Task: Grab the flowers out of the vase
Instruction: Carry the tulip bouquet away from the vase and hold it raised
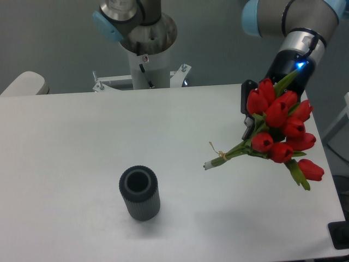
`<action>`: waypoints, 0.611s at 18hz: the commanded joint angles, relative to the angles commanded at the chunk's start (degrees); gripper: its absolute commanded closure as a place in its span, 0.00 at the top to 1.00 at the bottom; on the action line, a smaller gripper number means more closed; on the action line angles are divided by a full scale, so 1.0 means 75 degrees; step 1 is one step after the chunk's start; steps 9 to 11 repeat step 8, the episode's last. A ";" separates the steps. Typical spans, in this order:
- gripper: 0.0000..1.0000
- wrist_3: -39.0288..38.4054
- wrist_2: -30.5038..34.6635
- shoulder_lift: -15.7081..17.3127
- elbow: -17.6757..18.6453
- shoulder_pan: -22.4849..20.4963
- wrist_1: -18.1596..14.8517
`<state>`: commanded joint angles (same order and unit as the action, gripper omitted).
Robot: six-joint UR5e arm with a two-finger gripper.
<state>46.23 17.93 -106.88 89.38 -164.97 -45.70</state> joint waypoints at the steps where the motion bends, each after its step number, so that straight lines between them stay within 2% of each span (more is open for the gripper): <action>1: 0.37 0.0012 0.0000 0.0012 0.0012 0.0000 0.0000; 11: 0.37 0.0094 -0.0012 0.0012 0.0047 0.0000 0.0000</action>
